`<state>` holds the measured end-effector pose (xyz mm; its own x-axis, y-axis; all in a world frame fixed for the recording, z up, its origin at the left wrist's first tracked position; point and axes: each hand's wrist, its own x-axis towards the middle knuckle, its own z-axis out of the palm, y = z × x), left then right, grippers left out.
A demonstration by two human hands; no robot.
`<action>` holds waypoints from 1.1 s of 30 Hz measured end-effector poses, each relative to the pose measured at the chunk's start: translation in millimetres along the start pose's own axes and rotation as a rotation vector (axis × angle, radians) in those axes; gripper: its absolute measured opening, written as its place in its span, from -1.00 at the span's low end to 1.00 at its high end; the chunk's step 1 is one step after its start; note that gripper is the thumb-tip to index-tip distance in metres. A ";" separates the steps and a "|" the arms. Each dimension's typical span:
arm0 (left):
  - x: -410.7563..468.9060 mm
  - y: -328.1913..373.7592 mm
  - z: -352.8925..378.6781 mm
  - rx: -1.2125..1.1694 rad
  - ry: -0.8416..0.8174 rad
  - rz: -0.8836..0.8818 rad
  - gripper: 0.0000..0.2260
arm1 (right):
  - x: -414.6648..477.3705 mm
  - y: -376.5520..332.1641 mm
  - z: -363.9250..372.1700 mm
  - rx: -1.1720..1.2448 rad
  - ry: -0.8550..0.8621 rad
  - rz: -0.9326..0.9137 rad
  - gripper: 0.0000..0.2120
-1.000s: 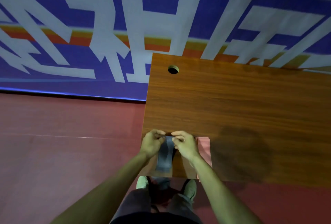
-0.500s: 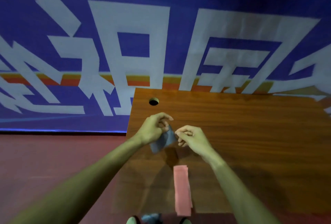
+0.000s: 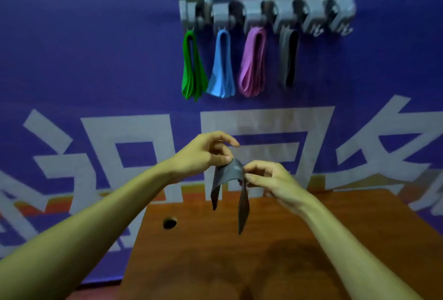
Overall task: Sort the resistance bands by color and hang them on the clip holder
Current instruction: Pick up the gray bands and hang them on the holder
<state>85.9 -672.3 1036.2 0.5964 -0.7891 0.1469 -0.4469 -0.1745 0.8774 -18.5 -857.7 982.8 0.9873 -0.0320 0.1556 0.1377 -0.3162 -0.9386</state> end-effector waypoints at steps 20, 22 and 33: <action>191.9 186.3 -19.5 0.145 0.296 0.233 -0.88 | 110.2 -130.5 -196.7 0.613 0.436 -0.218 -0.91; 204.6 193.2 -24.3 0.182 0.315 0.241 -0.88 | 123.2 -136.9 -202.8 0.609 0.472 -0.209 -0.92; 253.9 180.1 -28.4 0.735 0.582 0.176 -0.81 | 192.0 -121.1 -213.7 0.525 0.614 -0.099 -0.91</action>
<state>175.8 -887.3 1244.4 0.6301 -0.4575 0.6275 -0.7513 -0.5634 0.3436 137.4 -1028.1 1192.1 0.7701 -0.5896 0.2437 0.3922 0.1363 -0.9097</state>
